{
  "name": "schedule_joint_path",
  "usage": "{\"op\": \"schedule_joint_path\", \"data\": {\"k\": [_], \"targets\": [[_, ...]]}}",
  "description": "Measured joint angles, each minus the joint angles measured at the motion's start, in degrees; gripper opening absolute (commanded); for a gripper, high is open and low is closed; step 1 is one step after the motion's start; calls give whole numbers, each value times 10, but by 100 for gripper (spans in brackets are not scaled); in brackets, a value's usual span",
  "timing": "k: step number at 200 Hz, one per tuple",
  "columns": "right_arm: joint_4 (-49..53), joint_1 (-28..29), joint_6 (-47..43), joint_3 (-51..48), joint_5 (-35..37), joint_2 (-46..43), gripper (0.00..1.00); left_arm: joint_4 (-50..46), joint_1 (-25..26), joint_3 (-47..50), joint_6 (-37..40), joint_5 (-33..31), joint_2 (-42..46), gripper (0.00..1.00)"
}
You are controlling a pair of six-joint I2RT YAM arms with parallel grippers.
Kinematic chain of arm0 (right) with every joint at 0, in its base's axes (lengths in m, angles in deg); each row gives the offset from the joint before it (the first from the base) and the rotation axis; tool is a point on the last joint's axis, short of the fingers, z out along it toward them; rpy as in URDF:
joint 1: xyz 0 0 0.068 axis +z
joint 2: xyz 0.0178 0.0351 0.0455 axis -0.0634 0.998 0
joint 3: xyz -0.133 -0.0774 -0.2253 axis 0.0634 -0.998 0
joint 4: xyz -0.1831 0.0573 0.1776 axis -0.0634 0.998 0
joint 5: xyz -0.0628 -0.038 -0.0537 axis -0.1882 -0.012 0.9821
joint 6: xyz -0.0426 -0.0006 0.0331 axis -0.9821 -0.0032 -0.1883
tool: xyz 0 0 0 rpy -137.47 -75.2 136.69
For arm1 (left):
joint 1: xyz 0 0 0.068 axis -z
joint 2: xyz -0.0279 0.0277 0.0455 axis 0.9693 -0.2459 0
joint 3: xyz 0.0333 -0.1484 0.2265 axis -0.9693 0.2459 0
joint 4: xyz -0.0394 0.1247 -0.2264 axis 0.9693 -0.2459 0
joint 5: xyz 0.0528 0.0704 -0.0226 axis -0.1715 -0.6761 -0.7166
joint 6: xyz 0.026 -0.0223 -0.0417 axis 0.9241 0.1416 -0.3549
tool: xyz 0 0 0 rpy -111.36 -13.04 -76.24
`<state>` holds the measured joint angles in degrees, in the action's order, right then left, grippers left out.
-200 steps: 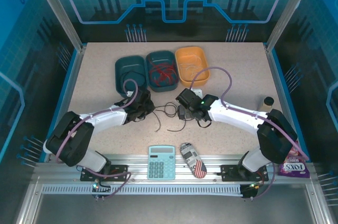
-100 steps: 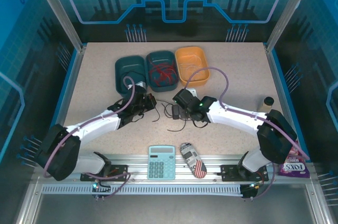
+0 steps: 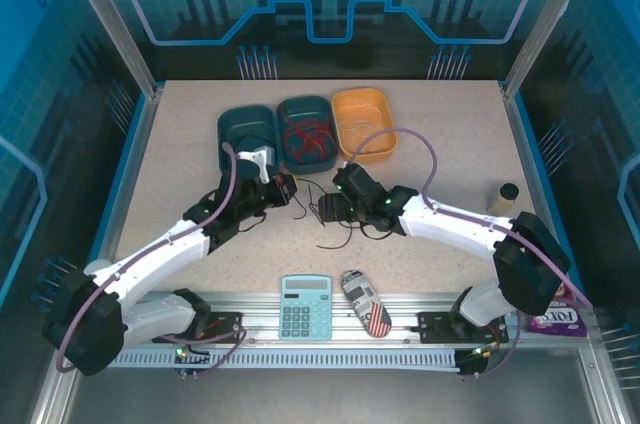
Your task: Untangle the cables
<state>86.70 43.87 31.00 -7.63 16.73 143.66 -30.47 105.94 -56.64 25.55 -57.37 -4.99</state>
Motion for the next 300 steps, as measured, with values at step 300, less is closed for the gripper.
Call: {"op": "schedule_joint_path", "data": {"k": [300], "targets": [[-217,-13,13,-68,-43,30,80,128,-69,-9,-127,198,82,0]]}}
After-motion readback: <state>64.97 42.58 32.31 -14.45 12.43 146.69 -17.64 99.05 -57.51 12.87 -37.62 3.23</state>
